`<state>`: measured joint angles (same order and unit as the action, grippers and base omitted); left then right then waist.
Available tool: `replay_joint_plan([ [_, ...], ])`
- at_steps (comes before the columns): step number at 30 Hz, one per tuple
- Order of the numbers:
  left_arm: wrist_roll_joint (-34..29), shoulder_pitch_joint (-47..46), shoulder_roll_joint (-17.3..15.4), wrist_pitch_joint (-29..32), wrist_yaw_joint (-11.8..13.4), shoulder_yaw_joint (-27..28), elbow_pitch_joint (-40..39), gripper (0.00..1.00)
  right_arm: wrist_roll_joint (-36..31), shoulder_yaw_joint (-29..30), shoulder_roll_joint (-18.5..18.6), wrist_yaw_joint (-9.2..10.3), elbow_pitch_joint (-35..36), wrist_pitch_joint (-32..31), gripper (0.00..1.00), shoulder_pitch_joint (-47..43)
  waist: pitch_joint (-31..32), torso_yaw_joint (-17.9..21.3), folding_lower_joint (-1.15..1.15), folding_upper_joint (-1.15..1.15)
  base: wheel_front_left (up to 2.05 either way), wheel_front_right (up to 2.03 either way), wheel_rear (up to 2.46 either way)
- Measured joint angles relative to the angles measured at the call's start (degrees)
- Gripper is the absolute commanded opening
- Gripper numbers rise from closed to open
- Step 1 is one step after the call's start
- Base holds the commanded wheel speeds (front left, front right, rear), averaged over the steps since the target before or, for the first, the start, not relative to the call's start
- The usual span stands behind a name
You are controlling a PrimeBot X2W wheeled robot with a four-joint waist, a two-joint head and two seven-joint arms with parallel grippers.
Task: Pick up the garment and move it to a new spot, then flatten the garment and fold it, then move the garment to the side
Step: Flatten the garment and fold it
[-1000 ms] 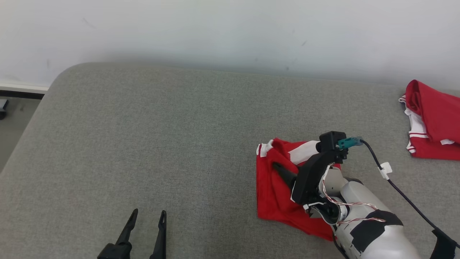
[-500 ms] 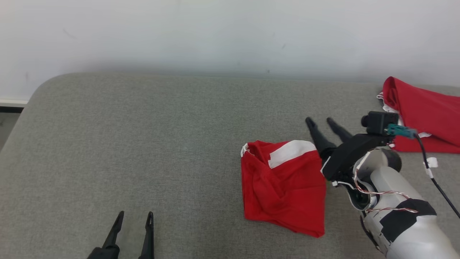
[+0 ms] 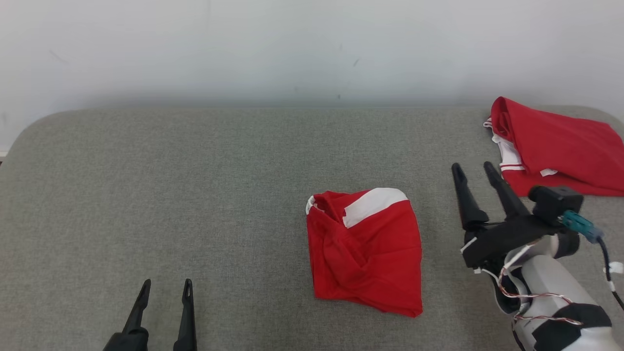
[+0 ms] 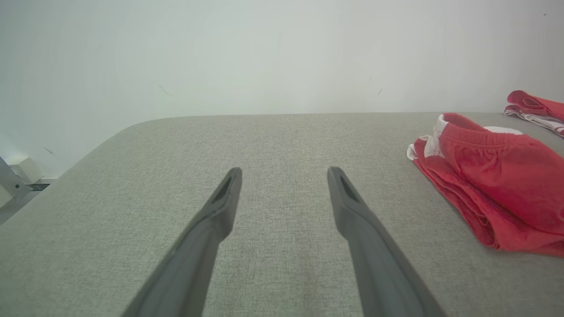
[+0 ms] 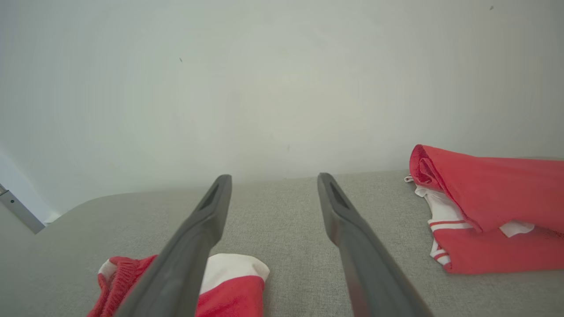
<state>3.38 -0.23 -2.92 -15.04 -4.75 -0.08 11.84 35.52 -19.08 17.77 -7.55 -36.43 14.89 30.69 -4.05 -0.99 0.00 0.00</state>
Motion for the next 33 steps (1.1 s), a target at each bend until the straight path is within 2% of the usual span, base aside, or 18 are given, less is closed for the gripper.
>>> replay_joint_plan([
  [3,-0.2,0.0,0.0,0.0,0.2,0.1,-0.2,1.00,-4.3,5.6,-0.9,0.00,5.6,0.1,1.00,-3.5,0.2,0.4,0.00,0.00,0.00,0.00,0.00],
  [8,-0.3,0.4,0.0,0.0,0.6,0.3,-0.5,1.00,-12.4,12.0,-4.3,0.00,14.3,0.2,1.00,-12.3,0.8,0.8,0.00,0.00,0.00,0.00,0.00],
  [16,-0.4,1.4,0.0,0.0,1.2,0.3,-0.9,1.00,-20.7,16.8,-9.4,0.00,24.9,0.2,1.00,-22.4,1.4,1.2,0.00,0.00,0.00,0.00,0.00],
  [26,-0.2,2.4,0.0,0.0,3.2,0.4,-2.2,1.00,-23.3,17.1,-13.8,0.00,27.1,0.2,1.00,-29.2,1.8,1.5,0.00,0.00,0.00,0.00,0.00],
  [33,-0.1,2.8,0.0,0.0,3.8,0.7,-2.6,1.00,-24.0,17.0,-14.7,0.00,27.4,0.2,1.00,-30.9,1.9,1.4,0.01,0.00,0.00,0.00,0.00],
])
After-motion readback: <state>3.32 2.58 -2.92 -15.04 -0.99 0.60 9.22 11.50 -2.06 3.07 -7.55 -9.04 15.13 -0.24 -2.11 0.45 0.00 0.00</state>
